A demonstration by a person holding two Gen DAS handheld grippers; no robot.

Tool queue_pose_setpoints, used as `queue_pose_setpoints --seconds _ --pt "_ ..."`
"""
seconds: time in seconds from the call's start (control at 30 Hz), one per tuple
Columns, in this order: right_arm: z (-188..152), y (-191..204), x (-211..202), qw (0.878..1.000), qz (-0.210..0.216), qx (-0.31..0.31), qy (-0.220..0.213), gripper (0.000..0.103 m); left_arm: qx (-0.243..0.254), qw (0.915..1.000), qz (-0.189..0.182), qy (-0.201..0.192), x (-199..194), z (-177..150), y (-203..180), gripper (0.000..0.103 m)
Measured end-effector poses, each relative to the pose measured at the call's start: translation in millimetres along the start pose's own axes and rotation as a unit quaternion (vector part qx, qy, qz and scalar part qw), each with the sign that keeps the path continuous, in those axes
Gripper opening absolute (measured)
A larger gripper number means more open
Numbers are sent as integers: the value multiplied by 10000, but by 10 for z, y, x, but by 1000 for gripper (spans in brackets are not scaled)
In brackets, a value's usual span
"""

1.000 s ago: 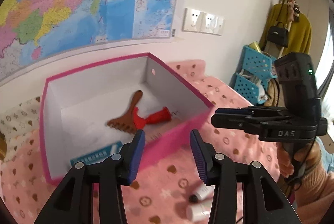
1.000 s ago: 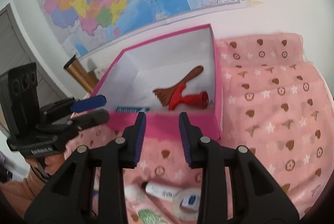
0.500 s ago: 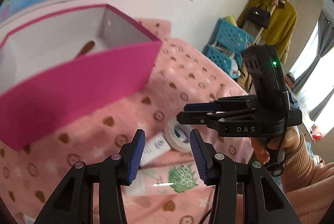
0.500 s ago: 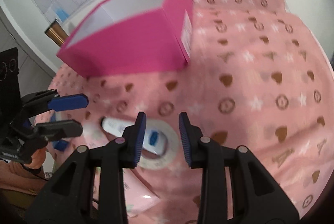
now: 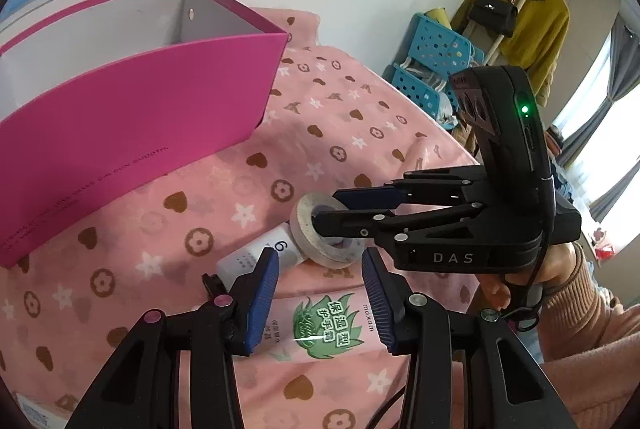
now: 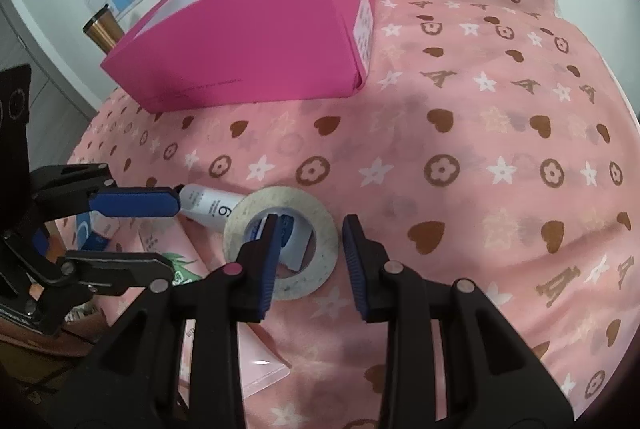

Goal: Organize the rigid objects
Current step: 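Grasp the white tape roll by its rim with the right gripper, then carry the tape roll into the magenta box and open the right gripper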

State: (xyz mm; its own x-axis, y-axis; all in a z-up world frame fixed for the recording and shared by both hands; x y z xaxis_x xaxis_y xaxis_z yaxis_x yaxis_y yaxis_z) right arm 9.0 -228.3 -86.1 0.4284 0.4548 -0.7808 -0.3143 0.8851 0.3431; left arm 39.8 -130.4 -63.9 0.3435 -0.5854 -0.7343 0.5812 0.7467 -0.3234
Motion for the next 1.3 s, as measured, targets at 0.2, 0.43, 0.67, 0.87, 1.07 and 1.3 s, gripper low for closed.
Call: queue_pose_setpoints --seconds 0.2,0.43,0.67,0.87,1.07,1.3 --pt "0 -20 8 9999 -101 -60 1 18 5 10000 -24 92 74 -9 -44 42" --pt "-22 -33 -48 9999 -105 40 -83 16 -20 9998 -67 192 142 -15 -59 37" --pt "58 0 -230 9993 -104 54 -364 16 43 9999 -109 95 83 60 -95 37" --pt "188 100 -355 9980 -108 -38 -615 16 -11 9999 -83 -114 -65 163 -60 37" --pt "323 214 -411 9969 -33 -153 -769 16 -60 9992 -69 -377 -220 258 -19 36" --pt "528 364 -485 9947 -72 -450 -924 16 -25 9980 71 -632 -365 404 27 34"
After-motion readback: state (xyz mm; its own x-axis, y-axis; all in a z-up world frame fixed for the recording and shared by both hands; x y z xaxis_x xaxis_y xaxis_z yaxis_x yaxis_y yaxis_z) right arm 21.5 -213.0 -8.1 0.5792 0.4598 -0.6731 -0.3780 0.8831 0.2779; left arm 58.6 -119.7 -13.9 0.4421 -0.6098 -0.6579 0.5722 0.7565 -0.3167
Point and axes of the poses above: each gripper's, at about its wrist camera, not at the fingertips, and x roughly the way its jaws point, y to its left, z to its top, the point moved 2 cm from there along x, roughly the way its jaws point, and after that the axes turned 2 degrees about -x, right-handed, at the moved point
